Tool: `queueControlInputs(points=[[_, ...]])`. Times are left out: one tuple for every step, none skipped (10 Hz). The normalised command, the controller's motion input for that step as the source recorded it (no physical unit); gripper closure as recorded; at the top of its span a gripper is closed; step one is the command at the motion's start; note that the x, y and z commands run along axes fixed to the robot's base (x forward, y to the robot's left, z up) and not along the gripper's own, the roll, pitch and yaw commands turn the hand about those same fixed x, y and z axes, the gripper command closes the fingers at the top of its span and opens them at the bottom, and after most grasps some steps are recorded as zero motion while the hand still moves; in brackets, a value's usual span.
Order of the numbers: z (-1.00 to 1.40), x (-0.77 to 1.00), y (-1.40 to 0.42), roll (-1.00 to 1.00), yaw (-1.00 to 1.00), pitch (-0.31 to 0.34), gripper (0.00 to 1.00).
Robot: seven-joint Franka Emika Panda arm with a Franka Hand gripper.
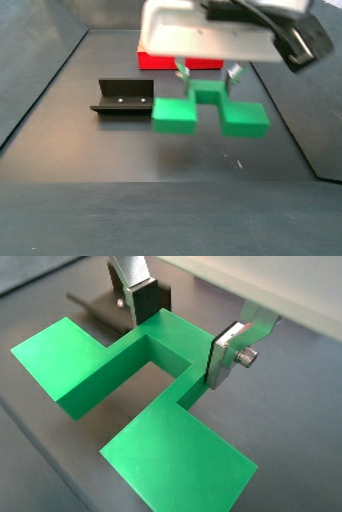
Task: Pick up the green object. Move up. Place the green object on the fixture. Regrasp the green object. Move to above the board. Insert the green object.
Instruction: Place the green object on the fixture.
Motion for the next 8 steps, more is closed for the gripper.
queueControlInputs(points=[[0.99,0.43,-0.09,0.00,-0.24,0.326,1.00],[0.99,0.34,-0.11,0.05,-0.23,0.329,1.00],[1.00,0.33,-0.11,0.08,-0.23,0.329,1.00],[0.99,0.35,-0.16,0.13,-0.20,0.351,1.00],[0.65,0.60,-0.25,-0.01,-0.19,0.380,1.00],[0.50,0.66,-0.25,-0.30,-0.29,0.263,1.00],[0.45,0.65,-0.24,-0.50,-0.33,0.194,1.00],[0.32,0.60,-0.22,-0.72,-0.31,0.103,1.00]])
